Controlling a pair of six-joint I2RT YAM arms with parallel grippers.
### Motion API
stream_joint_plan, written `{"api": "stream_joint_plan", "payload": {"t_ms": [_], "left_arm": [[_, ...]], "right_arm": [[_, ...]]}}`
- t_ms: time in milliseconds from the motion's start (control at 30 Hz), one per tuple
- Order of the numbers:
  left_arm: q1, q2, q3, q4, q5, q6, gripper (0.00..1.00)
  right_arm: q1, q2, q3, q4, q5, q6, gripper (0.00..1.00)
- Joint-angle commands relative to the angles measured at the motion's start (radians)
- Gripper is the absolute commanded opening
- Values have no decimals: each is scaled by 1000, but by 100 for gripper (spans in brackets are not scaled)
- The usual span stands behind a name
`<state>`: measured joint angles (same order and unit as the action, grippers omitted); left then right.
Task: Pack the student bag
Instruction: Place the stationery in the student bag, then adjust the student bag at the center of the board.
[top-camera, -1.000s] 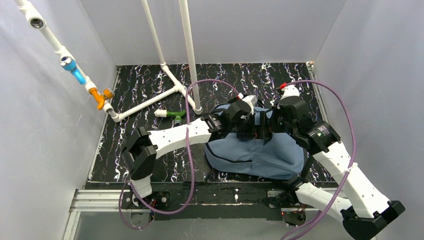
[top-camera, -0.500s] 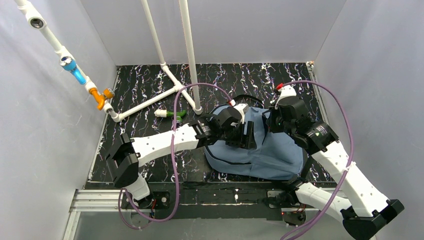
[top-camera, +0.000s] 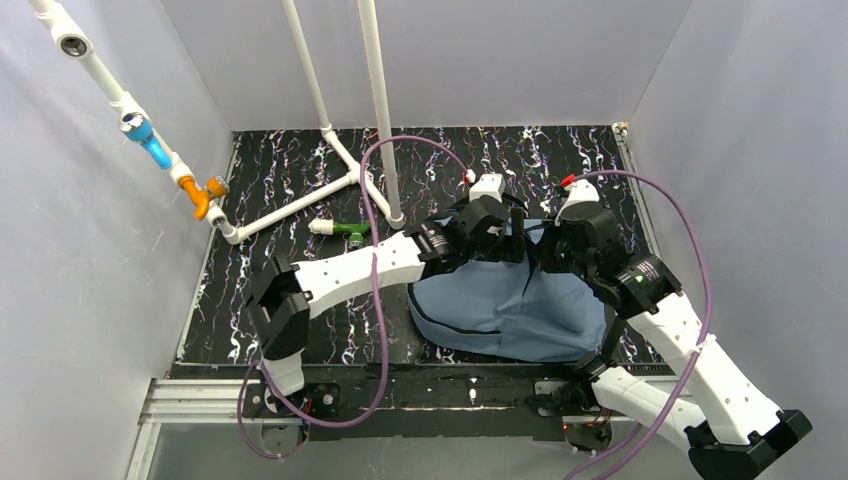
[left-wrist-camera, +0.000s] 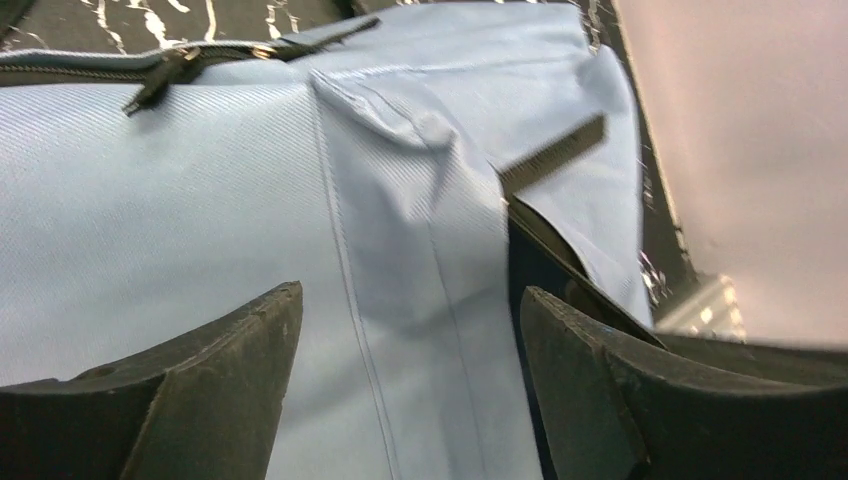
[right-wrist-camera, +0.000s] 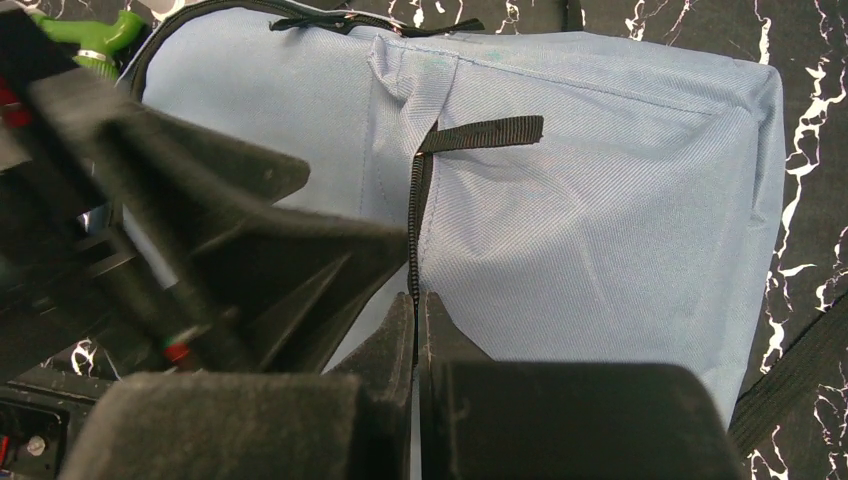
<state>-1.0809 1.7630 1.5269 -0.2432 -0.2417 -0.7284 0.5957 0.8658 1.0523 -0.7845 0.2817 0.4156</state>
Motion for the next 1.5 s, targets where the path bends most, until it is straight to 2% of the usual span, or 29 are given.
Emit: {"api": "stream_joint_plan", "payload": {"t_ms": [0, 100, 267, 367, 500, 533, 700, 767, 833, 900, 967, 1033, 1200, 1333, 1467], "left_arm": [[1, 59, 47, 20, -167, -18, 82], [1, 95, 76, 40, -182, -17, 90], [-4, 142, 116, 39, -228, -40, 92], [-24, 164, 139, 39, -252, -40, 98], [-56, 193, 167, 13, -296, -30, 98], [-58, 197, 171, 4, -299, -29, 95], [-57, 160, 157, -53, -304, 1, 51], [-57, 131, 152, -58, -233, 53, 36], [-50, 112, 172, -109, -150, 80, 27], [-28, 96, 192, -163, -31, 93, 13], [9, 80, 186, -162, 143, 105, 6], [54, 74, 190, -154, 358, 96, 0], [150, 68, 159, -40, 750, 7, 0], [182, 59, 86, 117, 931, -77, 0], [195, 53, 20, 275, 1014, -149, 0]], "right_arm": [[-2, -16, 26, 62, -21, 31, 1], [-2, -4, 47, 56, -15, 24, 1], [-2, 3, 65, 68, -23, 23, 1], [-2, 6, 60, 69, -25, 23, 1], [-2, 2, 49, 72, -17, 19, 1], [-2, 2, 50, 71, -14, 18, 1], [-2, -3, 48, 56, 8, 1, 1], [-2, -6, 45, 42, 32, -15, 1], [-2, -13, 36, 31, 61, -36, 1], [-2, -17, 25, 22, 82, -55, 1], [-2, -17, 10, 19, 55, -77, 1], [-2, -1, -9, 28, -40, -99, 1], [-2, 32, -97, 123, -298, -7, 4], [-2, 32, -185, 210, -414, 104, 25], [-4, 36, -129, 155, -363, 116, 38]]}}
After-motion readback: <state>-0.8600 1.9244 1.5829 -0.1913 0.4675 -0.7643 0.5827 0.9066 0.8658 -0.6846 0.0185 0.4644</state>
